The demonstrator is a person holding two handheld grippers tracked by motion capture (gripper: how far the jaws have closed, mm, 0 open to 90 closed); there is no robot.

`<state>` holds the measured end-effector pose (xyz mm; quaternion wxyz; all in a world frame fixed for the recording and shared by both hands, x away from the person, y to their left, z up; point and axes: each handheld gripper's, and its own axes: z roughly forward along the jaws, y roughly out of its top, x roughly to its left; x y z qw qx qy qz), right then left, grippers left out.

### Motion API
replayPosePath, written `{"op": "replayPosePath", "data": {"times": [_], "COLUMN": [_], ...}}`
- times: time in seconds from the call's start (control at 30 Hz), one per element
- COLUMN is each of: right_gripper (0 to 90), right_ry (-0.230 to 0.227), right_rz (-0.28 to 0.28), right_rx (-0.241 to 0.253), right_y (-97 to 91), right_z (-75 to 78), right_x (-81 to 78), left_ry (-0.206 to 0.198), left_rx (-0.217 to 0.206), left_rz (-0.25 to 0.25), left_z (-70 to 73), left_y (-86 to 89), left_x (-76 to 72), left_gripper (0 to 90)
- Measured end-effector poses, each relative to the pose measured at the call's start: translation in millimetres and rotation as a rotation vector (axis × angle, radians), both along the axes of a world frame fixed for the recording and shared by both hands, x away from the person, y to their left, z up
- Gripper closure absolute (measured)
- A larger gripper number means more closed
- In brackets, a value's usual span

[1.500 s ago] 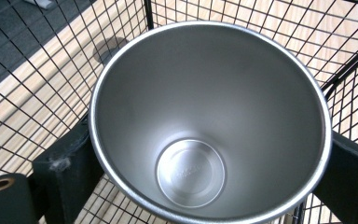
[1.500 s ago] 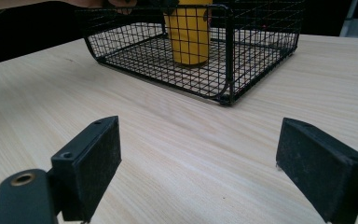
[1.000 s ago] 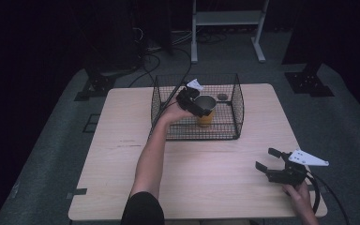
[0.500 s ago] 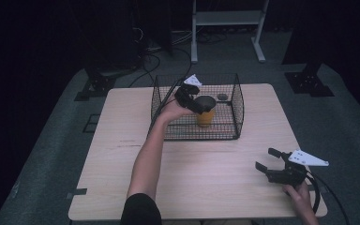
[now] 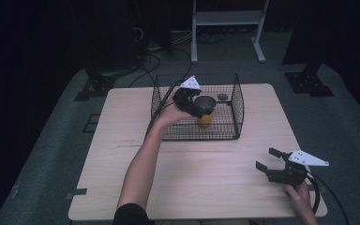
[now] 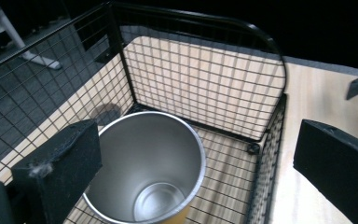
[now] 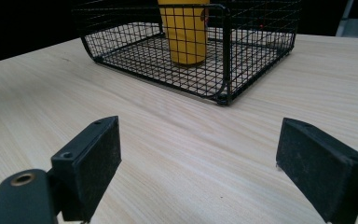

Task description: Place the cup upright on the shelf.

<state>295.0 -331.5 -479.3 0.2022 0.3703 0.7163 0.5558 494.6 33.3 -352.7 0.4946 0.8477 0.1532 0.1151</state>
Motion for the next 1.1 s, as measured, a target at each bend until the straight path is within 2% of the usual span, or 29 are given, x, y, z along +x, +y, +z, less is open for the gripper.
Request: {"op": "replayPosePath", "data": {"times": [0.8,1.1], "right_gripper": [12.8,12.8], "right_ry": [0.0,0.0], "right_rz": [-0.004,-0.006], "right_rx": [-0.004,-0.007], "right_y": [0.4,0.7], "right_z": [0.1,0.1], "right_x": [-0.3,-0.4], "left_ry": [-0.025,-0.031], "left_rx": [-0.066,-0.07], "left_rz": [-0.013,-0.01], "left_z": [-1.1,-6.5], "left_y": [15.0,20.9], "left_x": [-43.4,-58.4], "left_gripper": [0.4,0.4]}}
